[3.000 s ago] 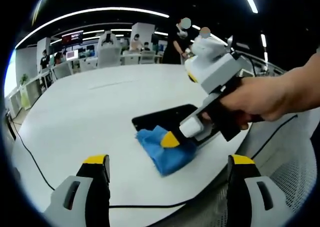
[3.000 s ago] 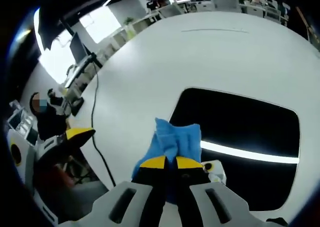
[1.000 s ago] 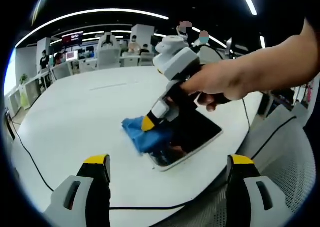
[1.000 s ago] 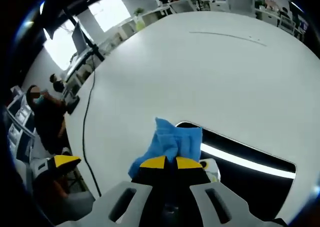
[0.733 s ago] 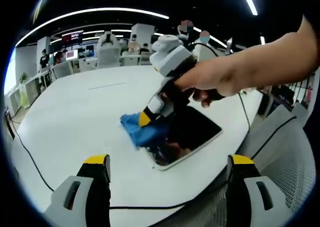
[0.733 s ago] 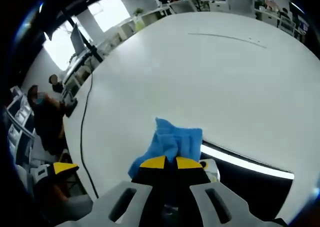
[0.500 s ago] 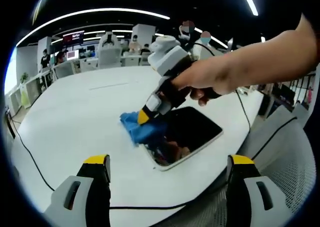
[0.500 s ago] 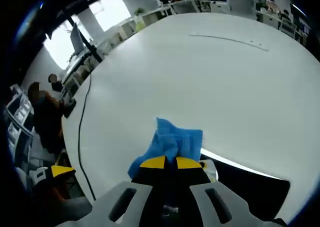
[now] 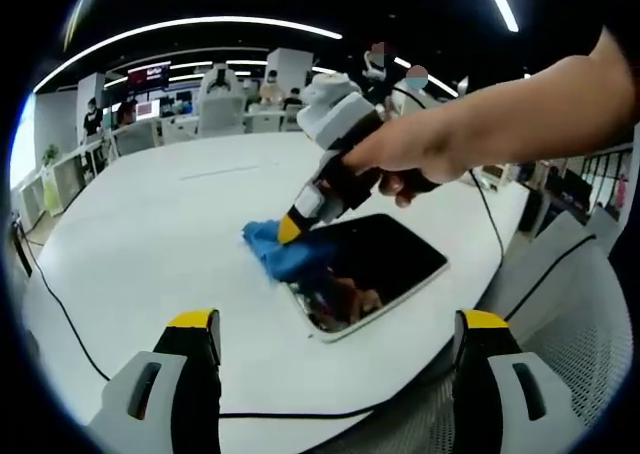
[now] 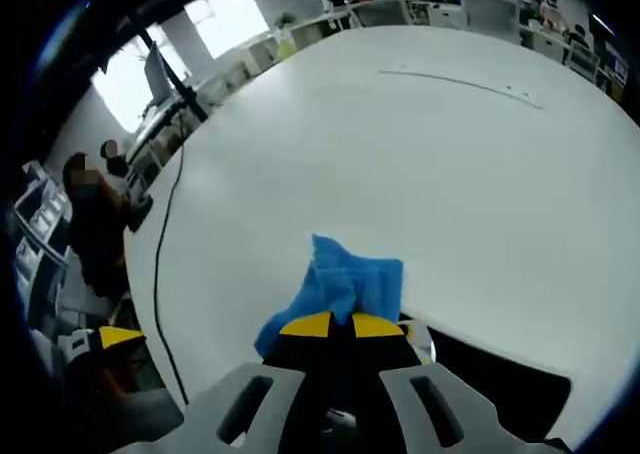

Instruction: Wipe the mirror surface with the cleaning cloth until all visible marks leave the cleaned area.

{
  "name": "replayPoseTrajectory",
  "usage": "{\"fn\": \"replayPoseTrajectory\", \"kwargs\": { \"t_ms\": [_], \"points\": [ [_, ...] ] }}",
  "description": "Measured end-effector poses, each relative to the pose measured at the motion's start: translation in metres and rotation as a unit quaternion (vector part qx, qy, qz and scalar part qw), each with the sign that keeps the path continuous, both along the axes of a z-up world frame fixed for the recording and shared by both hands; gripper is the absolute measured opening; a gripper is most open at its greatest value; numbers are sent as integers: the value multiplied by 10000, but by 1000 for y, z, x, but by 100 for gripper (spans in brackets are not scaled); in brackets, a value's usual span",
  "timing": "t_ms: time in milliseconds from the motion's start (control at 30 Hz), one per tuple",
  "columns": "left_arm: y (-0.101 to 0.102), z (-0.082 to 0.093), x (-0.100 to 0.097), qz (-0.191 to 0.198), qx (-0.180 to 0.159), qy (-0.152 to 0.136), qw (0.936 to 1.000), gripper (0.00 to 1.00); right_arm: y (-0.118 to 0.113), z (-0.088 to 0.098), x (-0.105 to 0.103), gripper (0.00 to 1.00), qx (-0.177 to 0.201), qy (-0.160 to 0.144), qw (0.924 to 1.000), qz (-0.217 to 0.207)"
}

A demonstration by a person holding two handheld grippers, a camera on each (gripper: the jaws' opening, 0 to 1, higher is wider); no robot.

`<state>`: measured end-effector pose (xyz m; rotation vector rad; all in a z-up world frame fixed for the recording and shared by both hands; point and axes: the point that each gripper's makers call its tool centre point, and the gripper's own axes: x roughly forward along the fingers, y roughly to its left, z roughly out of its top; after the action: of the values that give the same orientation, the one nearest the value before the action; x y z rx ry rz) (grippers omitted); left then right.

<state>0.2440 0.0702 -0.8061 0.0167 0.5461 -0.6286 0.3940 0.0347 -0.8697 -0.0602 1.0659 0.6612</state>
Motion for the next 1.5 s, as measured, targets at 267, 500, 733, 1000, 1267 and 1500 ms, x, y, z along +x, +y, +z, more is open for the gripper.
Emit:
{"fn": "replayPoseTrajectory", "kwargs": {
  "t_ms": [267,500,733,1000,1267,1500],
  "points": [
    [0,1,0,14,-4,7,10000,97,-12,2,-2,0,-17,-14,10000,-69],
    [-1,2,1,27,-40,5,10000,97,-25,4,-5,0,-60,-2,9999,-108],
    [-1,1,1,29,-28,3,10000,98,-35,7,-8,0,-115,-1,9998,-140],
    [-1,0,0,9,-21,12,10000,98,-42,7,-8,0,-181,-9,9997,-170],
    [-1,0,0,-14,-17,15,10000,98,-41,5,-4,0,-137,-190,9989,-413],
    [-1,0,0,-18,15,4,10000,98,-40,4,-16,0,-284,-507,9978,-316]
  ]
}}
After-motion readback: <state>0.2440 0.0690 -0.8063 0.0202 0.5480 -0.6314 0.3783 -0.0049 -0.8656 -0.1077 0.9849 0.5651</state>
